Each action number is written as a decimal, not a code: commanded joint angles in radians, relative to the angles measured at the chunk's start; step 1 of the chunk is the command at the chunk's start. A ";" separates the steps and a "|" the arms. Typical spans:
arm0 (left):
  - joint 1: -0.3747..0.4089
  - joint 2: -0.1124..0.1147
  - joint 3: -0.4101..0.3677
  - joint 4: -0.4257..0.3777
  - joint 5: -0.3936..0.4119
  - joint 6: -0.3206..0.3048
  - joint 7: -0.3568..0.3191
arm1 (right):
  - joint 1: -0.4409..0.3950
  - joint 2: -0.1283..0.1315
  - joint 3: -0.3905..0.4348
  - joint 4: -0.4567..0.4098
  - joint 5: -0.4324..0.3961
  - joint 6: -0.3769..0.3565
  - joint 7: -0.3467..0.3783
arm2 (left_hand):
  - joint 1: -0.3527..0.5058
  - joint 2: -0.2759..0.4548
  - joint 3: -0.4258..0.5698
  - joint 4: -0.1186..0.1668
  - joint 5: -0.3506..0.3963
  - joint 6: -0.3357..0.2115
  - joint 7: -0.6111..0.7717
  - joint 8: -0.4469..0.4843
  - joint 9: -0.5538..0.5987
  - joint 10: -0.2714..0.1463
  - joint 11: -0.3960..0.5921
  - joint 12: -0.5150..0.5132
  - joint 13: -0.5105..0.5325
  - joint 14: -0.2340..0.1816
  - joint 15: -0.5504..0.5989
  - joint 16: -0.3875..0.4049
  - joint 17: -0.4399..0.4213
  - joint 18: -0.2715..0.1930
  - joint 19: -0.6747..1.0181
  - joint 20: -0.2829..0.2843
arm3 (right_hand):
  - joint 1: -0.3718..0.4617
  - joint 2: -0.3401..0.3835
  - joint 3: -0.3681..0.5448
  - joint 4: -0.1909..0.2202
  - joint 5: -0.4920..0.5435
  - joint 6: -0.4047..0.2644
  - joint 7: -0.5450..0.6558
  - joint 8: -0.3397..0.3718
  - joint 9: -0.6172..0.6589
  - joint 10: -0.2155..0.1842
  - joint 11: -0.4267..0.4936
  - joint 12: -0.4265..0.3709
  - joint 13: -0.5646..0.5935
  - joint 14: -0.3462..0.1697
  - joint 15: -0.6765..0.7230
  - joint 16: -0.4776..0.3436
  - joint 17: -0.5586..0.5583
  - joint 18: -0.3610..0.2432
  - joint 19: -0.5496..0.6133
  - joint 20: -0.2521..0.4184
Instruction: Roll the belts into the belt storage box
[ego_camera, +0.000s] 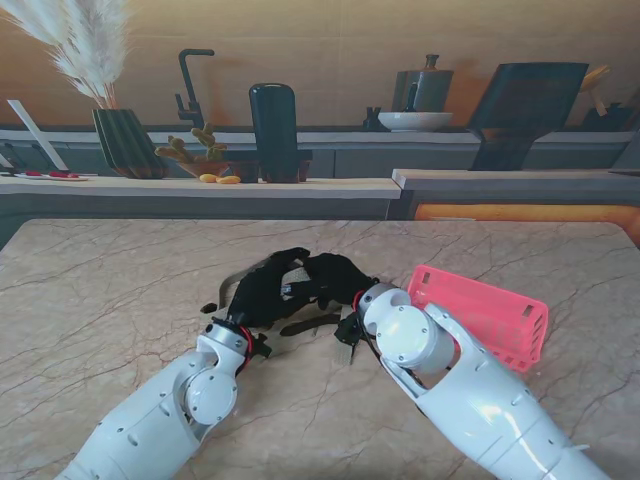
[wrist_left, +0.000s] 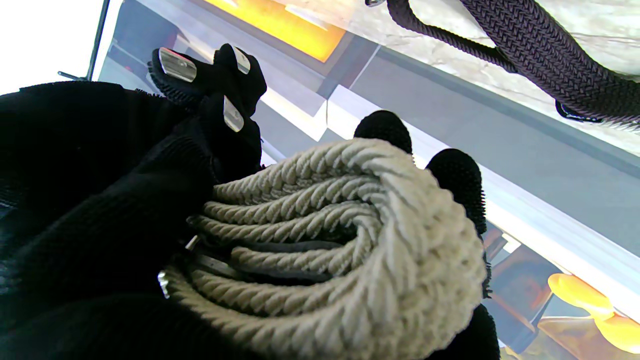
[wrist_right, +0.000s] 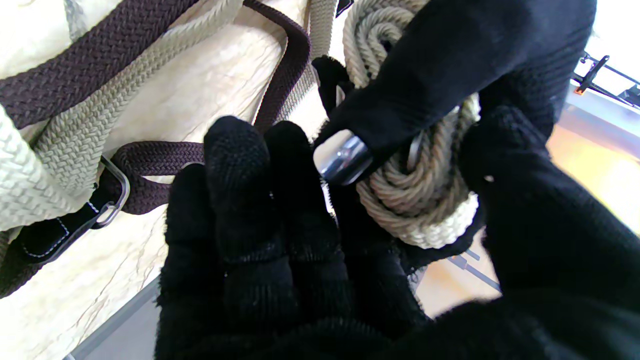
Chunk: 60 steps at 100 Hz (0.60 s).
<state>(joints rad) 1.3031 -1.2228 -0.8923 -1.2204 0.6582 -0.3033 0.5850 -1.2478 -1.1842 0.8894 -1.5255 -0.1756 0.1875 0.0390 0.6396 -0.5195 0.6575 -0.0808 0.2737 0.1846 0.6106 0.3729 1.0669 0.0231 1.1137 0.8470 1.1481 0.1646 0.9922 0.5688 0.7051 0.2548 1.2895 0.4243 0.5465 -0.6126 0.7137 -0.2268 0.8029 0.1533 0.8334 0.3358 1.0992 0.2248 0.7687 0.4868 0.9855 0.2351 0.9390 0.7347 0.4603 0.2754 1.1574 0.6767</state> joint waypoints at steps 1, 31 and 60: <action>0.001 -0.011 -0.002 -0.024 -0.005 -0.012 0.005 | -0.005 -0.001 -0.001 0.025 -0.014 -0.029 0.009 | 0.025 0.032 0.049 0.014 0.003 0.009 -0.018 -0.009 0.015 -0.062 0.042 0.023 0.043 -0.048 0.058 0.017 -0.001 0.009 0.043 0.011 | 0.222 0.095 0.162 0.113 0.043 -0.219 0.139 0.053 0.021 -0.007 0.027 0.001 0.010 -0.019 0.032 0.001 -0.004 -0.031 0.041 -0.004; 0.011 -0.013 -0.011 -0.030 -0.025 -0.054 -0.005 | -0.004 -0.013 -0.002 0.075 -0.081 -0.149 -0.084 | -0.030 0.030 0.028 0.013 -0.008 -0.044 -0.042 -0.019 -0.107 -0.040 -0.118 -0.041 -0.084 -0.017 -0.033 0.019 -0.118 -0.013 -0.049 0.008 | 0.194 -0.004 0.297 0.097 0.102 -0.191 0.166 0.022 0.123 0.013 0.039 -0.026 0.147 -0.027 0.050 -0.021 0.108 -0.010 0.076 -0.037; 0.019 -0.013 -0.027 -0.032 -0.036 -0.082 -0.009 | -0.085 -0.001 0.099 -0.013 -0.026 -0.059 -0.056 | -0.112 0.061 -0.055 0.016 -0.061 -0.098 -0.103 -0.057 -0.476 0.064 -0.585 -0.315 -0.449 0.023 -0.331 0.002 -0.391 0.025 -0.238 0.067 | 0.253 0.119 0.156 0.014 0.036 -0.260 0.147 0.115 0.039 -0.011 0.054 0.005 0.059 -0.051 0.055 0.000 0.056 -0.041 0.061 -0.032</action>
<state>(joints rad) 1.3163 -1.2288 -0.9144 -1.2363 0.6280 -0.3804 0.5741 -1.3082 -1.1985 0.9728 -1.5221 -0.2187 0.1206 -0.0252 0.5579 -0.4944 0.6195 -0.0763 0.2466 0.1195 0.5468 0.3349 0.6547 0.0916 0.5937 0.5751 0.7622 0.1791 0.7044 0.5862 0.3563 0.2604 1.0755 0.4721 0.6065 -0.6627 0.7386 -0.2477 0.7845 0.1448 0.8475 0.3830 1.1461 0.2096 0.7941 0.4780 1.0633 0.2208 0.9879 0.7196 0.5331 0.2634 1.2041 0.6500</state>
